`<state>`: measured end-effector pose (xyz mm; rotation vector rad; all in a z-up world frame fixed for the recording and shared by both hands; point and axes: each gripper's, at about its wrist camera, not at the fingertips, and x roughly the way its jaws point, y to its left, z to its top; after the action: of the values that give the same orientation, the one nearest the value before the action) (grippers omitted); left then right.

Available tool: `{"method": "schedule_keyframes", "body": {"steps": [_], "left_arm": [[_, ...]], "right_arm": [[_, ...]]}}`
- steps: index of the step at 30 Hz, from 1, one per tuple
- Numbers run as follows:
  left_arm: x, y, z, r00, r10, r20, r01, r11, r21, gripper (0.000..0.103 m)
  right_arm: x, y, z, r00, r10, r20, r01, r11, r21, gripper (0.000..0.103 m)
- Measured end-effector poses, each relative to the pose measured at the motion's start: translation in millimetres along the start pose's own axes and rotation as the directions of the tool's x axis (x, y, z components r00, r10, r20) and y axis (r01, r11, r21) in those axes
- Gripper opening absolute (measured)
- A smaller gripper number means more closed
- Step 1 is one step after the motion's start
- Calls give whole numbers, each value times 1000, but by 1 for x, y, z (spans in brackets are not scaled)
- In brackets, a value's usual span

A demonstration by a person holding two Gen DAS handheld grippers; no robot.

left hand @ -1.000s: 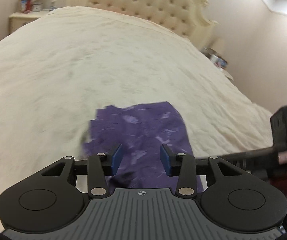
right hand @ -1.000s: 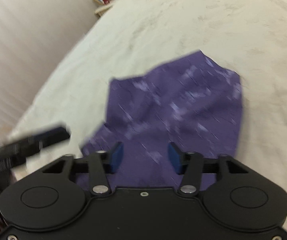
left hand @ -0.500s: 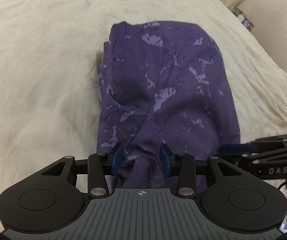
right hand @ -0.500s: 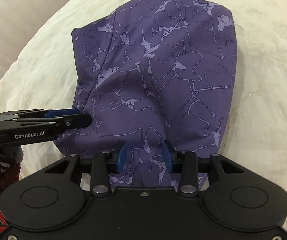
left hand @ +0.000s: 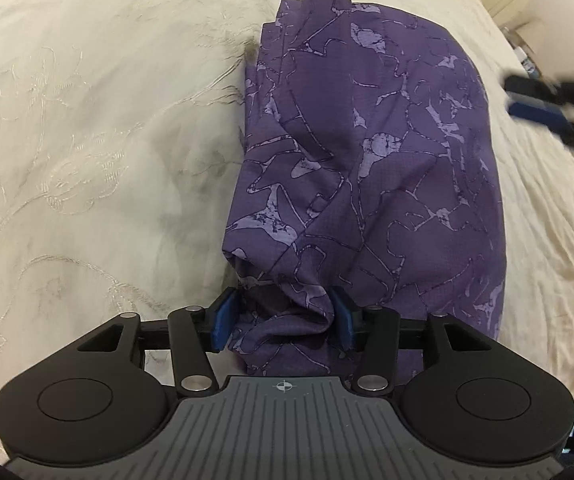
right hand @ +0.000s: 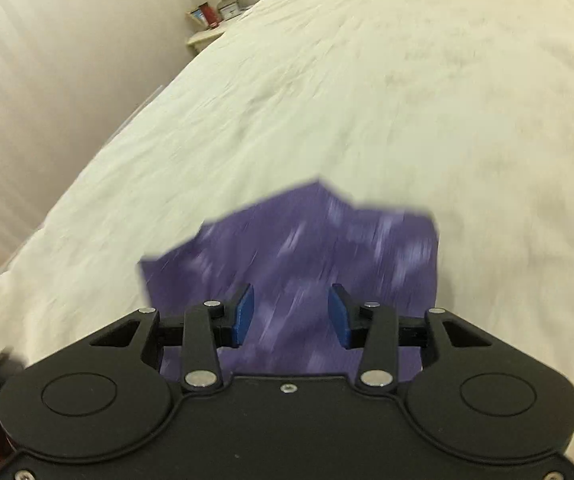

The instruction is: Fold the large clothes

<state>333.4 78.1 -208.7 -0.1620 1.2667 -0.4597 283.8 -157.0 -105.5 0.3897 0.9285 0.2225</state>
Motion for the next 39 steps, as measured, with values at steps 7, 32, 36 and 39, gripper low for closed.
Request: {"method": "schedule_keyframes", "body": {"steps": [7, 32, 36, 39], "left_arm": [[-3, 1, -2, 1000, 5, 7, -5, 1000, 8, 49], [-47, 16, 13, 976, -169, 139, 179, 982, -63, 103], [-26, 13, 16, 984, -158, 80, 165, 983, -81, 103], [-12, 14, 15, 985, -173, 27, 175, 979, -100, 103]], "right_arm": [[91, -14, 41, 988, -68, -138, 74, 997, 36, 53], [15, -75, -22, 1000, 18, -23, -12, 972, 236, 101], [16, -97, -45, 998, 63, -29, -48, 931, 362, 101], [23, -104, -58, 994, 102, -34, -77, 897, 435, 102]]}}
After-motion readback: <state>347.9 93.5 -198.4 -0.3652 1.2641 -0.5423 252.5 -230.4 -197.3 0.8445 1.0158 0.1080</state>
